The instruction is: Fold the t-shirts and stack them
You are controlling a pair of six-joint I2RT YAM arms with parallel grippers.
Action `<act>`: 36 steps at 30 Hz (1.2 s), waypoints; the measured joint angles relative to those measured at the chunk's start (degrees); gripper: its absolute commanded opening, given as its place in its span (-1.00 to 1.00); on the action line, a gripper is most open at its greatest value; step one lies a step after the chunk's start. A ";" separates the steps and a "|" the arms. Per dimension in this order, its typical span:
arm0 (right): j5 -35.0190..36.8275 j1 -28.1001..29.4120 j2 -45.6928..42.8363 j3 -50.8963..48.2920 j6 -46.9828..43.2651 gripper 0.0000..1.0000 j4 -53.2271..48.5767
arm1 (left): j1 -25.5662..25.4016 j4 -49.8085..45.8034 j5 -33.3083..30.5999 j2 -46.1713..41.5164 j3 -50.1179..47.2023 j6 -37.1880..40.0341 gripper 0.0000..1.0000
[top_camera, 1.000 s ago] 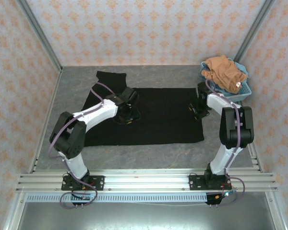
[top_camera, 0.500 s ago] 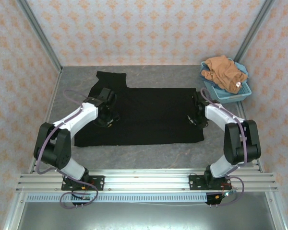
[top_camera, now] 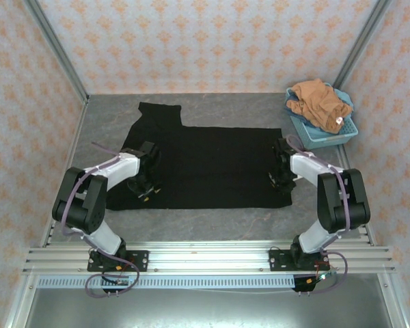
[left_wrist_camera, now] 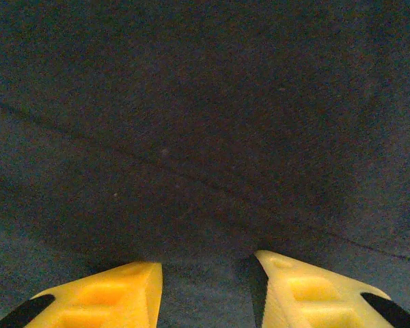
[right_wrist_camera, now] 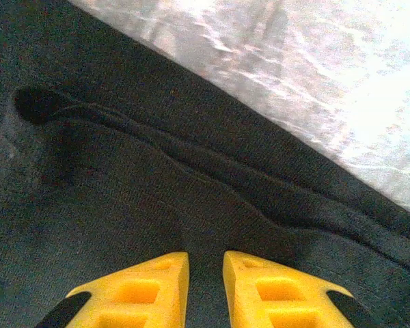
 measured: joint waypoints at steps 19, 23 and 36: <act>3.43 0.76 -7.93 0.68 -3.91 -0.04 -9.35 | 0.15 -8.44 -8.48 -13.46 -0.46 -2.47 -0.05; 1.27 0.87 -9.42 3.98 -9.62 -0.06 -5.44 | 1.66 -7.87 -8.87 -13.75 7.43 -1.33 -0.14; -4.92 7.54 -4.15 5.03 -14.12 -0.09 -0.48 | 6.43 -3.15 -4.46 7.45 10.67 -0.33 -0.19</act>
